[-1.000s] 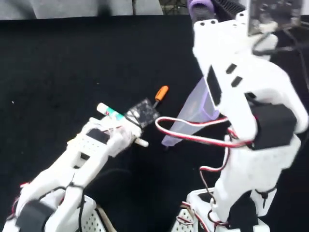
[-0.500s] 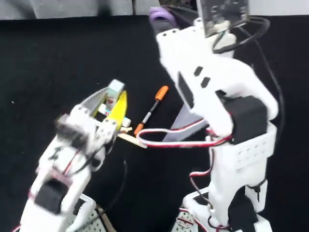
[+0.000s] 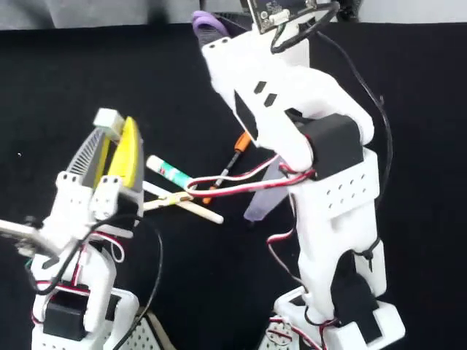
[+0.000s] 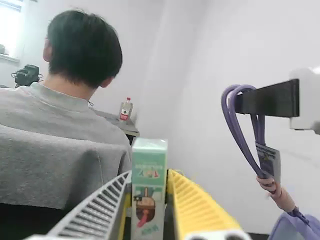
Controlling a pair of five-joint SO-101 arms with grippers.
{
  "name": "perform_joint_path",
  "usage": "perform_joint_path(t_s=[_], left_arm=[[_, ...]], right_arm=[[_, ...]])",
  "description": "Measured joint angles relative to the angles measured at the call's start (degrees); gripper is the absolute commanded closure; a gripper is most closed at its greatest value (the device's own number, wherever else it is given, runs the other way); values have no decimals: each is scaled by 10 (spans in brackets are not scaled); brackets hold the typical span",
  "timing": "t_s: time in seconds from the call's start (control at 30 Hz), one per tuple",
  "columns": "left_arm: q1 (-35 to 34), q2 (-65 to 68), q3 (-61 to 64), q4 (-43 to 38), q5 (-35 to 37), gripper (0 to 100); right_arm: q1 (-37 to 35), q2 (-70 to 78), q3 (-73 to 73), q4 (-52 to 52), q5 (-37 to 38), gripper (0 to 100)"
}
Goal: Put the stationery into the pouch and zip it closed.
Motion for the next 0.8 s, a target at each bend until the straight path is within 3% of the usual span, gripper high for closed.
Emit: perform_joint_path(t_s=[0.23, 0.53, 0.8], left_arm=[[-30, -4, 42, -8, 32, 971], [-32, -13, 42, -9, 32, 971], [-111, -15, 42, -9, 50, 971]], right_arm=[[-67, 2, -49, 25, 1, 988], [-70, 48, -69, 0, 1, 988], [-63, 44, -156, 119, 1, 988]])
